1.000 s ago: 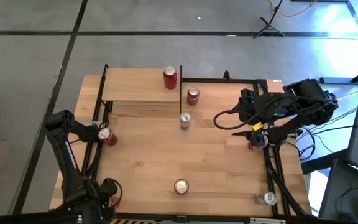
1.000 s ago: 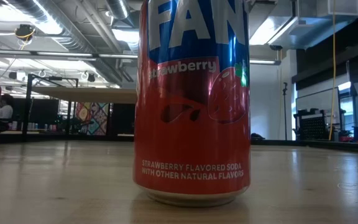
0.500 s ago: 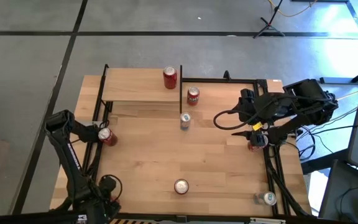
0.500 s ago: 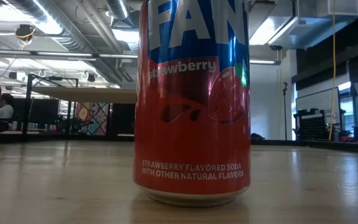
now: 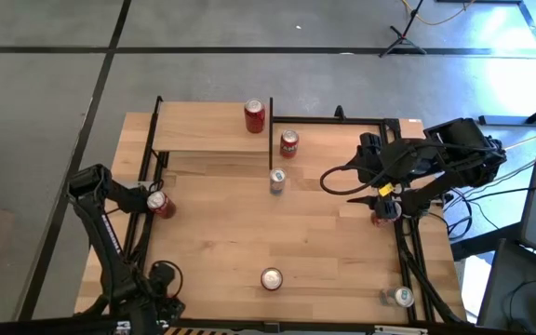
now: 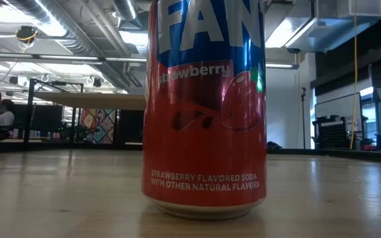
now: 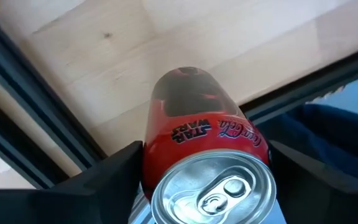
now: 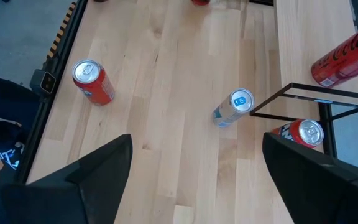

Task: Place canned beverage on shelf
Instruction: Put the red black soda can on the shelf aligned with the other red black soda can

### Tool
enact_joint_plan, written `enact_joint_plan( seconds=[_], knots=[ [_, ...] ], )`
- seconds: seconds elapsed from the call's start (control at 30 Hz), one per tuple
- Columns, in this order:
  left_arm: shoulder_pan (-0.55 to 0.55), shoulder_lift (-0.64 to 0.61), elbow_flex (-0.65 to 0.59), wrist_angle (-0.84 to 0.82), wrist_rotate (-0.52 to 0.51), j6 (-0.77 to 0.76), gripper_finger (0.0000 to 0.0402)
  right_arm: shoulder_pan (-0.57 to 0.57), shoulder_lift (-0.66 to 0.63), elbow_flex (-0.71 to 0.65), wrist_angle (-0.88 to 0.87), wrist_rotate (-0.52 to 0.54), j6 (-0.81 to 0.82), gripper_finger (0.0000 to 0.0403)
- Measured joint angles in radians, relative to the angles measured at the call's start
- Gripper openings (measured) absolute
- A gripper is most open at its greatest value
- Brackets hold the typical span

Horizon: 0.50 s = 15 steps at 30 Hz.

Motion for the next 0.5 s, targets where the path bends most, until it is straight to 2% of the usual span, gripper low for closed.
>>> enact_joint_plan(
  seconds=[0.07, 0.27, 0.5],
  knots=[
    [0.001, 0.0, 0.0, 0.004, -0.001, 0.038, 0.0264, 0.0, 0.0, 0.0, 0.0, 0.0, 0.0, 0.0348],
    [0.052, -0.009, 0.022, -0.05, 0.002, 0.284, 0.0261, 0.0, 0.0, 0.0, 0.0, -0.002, 0.0, 0.0348],
    [0.232, -0.069, 0.048, -0.142, -0.02, 0.749, 0.0262, 0.0, 0.001, 0.0, 0.0, -0.002, 0.016, 0.0348]
  ],
)
